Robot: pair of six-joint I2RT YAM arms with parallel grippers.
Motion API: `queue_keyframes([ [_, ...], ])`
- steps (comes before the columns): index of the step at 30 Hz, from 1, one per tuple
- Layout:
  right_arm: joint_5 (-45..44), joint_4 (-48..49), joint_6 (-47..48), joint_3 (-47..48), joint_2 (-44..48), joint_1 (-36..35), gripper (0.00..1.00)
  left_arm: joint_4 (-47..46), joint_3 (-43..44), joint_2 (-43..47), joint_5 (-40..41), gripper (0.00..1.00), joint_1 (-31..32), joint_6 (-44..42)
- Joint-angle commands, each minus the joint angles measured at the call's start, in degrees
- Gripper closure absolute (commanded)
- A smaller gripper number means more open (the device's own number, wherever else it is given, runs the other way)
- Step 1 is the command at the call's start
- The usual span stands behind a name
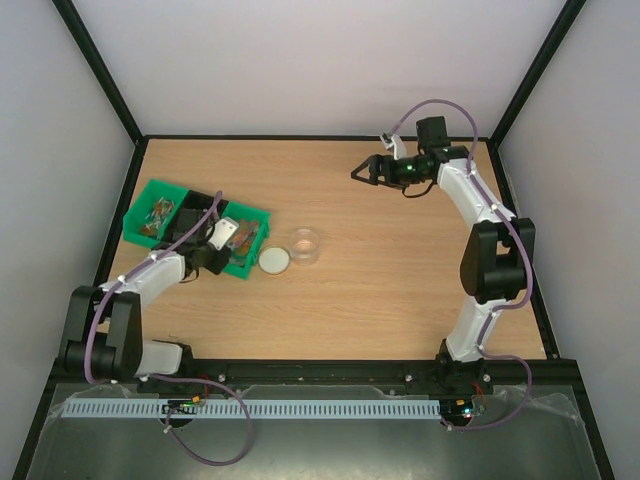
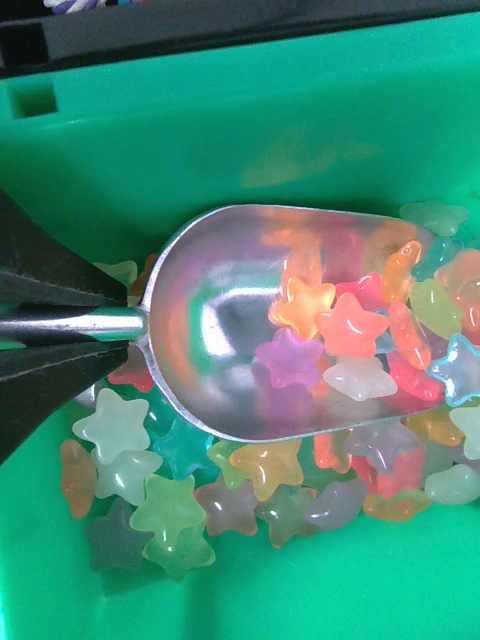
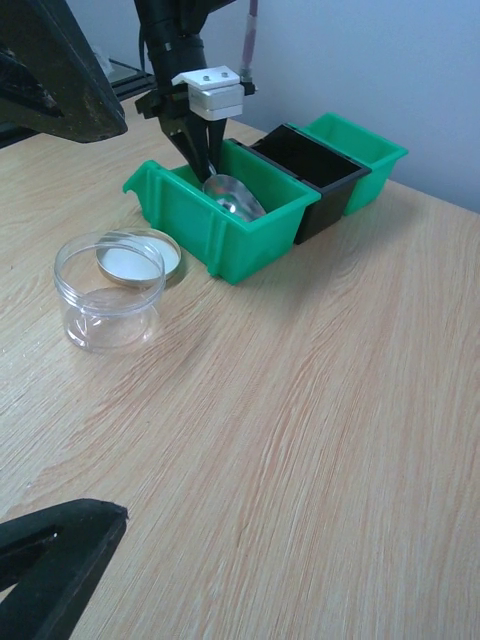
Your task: Pack the candies
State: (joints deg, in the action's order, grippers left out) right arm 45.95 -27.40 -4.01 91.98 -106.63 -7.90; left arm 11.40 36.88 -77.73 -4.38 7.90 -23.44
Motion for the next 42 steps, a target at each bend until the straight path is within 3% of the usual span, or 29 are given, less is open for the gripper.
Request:
queue_keyframes([
  [1, -0.47, -2.47, 1.11, -1.04, 2.70, -0.03, 0.01, -1.00, -3.08, 2.80, -4.26, 0.98, -2.23, -4.57],
  [11, -0.94, -2.31, 1.28, -3.34, 4.04, -0.08, 0.02, -0.73, -8.41, 15.76, -4.89, 0.98, -2.59, -3.83],
  [22, -0.32, -2.21, 0.69, -1.55, 1.88, -0.09, 0.01, 1.40, -10.72, 22.94, -4.69, 0.98, -3.80, -5.81],
  [29, 0.32, -2.29, 0.81, -0.05, 1.04, -0.06, 0.01, 2.64, -12.14, 29.80, -11.13, 0.98, -7.11, -8.70],
  [42, 0.61, -1.63, 0.58, -0.37, 0.92, -0.07, 0.02, 6.86, -5.61, 30.53, -20.38, 0.98, -8.25, -13.34],
])
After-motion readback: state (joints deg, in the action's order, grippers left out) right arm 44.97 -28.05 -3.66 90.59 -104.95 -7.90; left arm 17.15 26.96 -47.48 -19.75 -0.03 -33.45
